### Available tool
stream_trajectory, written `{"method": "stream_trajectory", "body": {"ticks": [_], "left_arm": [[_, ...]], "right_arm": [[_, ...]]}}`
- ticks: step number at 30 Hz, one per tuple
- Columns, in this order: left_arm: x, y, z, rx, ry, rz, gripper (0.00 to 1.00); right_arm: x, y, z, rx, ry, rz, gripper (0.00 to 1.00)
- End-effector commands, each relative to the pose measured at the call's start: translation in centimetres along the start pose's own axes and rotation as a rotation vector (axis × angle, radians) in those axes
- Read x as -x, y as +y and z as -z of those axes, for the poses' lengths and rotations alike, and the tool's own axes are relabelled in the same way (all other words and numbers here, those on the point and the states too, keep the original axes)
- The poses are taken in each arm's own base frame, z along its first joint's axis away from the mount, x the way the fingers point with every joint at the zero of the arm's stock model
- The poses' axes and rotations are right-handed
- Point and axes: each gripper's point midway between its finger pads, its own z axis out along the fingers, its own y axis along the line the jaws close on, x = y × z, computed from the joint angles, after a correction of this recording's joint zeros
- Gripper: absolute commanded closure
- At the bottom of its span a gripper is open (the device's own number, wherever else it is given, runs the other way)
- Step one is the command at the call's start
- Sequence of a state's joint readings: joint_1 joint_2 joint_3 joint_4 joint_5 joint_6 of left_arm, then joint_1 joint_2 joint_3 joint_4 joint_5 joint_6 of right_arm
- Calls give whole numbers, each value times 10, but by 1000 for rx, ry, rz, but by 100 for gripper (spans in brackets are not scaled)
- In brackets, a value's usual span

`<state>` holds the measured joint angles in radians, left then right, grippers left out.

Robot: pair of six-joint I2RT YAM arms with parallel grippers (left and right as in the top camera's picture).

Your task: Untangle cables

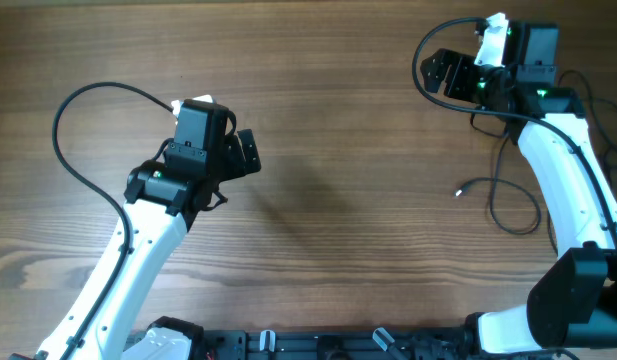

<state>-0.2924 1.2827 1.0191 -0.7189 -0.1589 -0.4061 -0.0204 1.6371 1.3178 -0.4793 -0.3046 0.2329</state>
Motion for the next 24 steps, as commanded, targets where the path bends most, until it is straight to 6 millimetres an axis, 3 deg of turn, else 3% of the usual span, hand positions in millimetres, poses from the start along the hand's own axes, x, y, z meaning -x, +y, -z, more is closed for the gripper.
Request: {"method": "stream_trajectory", "body": {"ticks": [1,10,17,22,24], "left_arm": [[4,-1,4,-11,-10,10,0],[-6,6,5,-22,-49,9,0],[-3,19,-4,-143,-374,89,0],[2,38,16,-223,-638,162,0],[5,52,37,-255,-813,209,0]], "right_arm": [[4,-3,-3,-19,-5,17,0],[4,-3,-3,-19,-5,17,0],[4,-3,-3,-19,-5,17,0],[4,-4,-3,-20,-5,16,0],[4,-4,-3,-20,-5,16,0]]}}
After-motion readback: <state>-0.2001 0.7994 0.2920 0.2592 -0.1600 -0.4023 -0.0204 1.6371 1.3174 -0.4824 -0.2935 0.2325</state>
